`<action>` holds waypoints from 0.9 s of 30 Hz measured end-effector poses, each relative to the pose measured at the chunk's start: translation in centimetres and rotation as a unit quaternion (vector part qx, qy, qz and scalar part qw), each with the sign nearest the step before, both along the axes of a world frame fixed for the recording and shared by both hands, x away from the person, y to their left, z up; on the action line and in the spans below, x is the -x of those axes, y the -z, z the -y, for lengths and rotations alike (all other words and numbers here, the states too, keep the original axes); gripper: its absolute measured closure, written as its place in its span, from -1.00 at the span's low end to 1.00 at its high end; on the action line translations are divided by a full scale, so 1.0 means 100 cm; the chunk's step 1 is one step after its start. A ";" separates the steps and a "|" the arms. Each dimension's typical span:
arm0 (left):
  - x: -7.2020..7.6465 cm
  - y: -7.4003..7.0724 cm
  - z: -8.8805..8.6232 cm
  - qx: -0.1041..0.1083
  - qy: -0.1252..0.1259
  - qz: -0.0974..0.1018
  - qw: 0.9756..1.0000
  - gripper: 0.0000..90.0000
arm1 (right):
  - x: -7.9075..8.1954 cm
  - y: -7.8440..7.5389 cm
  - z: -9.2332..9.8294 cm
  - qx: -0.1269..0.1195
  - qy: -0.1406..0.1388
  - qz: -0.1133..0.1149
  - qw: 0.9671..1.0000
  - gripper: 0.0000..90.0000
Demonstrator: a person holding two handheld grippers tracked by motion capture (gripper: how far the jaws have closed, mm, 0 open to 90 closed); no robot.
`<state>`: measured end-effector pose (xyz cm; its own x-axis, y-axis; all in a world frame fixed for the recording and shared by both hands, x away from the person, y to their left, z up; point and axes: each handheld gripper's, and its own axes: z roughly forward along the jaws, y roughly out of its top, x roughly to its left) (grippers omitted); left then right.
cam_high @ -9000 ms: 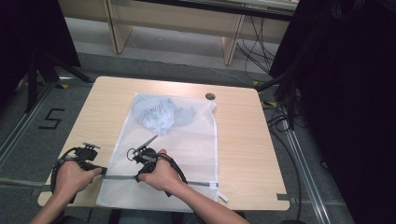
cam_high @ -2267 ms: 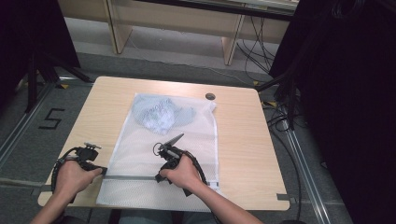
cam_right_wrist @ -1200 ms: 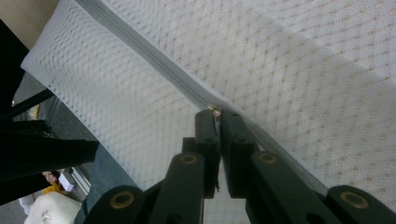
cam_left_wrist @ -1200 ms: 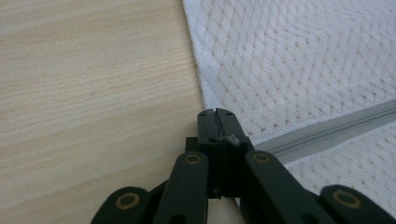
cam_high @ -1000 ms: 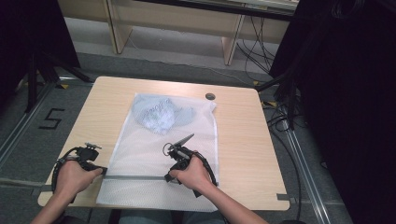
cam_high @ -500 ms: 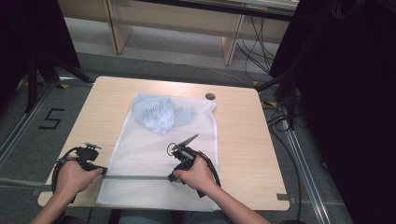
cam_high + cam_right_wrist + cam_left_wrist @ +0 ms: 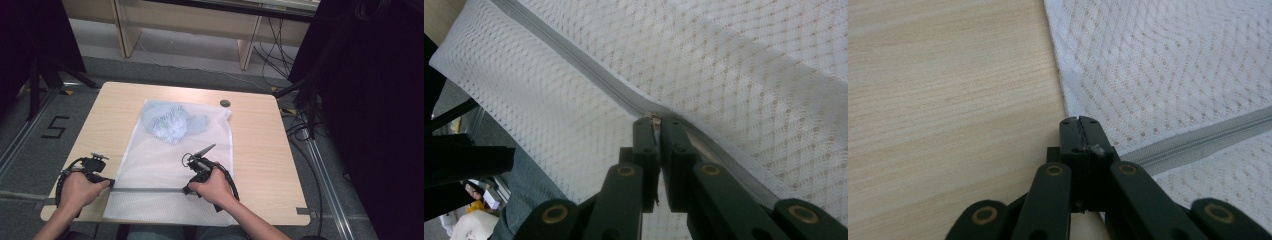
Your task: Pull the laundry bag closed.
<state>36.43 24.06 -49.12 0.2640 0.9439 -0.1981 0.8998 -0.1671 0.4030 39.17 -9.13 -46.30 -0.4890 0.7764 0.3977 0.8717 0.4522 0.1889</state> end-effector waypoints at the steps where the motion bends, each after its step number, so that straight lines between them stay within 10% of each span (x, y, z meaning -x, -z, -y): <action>1: 0.000 0.000 0.000 0.000 0.000 0.000 1.000 0.98 | 0.000 0.000 0.000 0.000 0.000 0.000 1.000 0.93; 27: 0.000 0.000 0.000 0.001 0.001 -0.002 1.000 0.98 | 0.002 0.000 0.013 -0.009 -0.003 0.004 1.000 0.93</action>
<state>36.46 24.09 -49.12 0.2660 0.9427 -0.2016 0.9009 -0.1687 0.3998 39.01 -10.44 -46.27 -0.4968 0.7665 0.4069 0.8674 0.4540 0.2037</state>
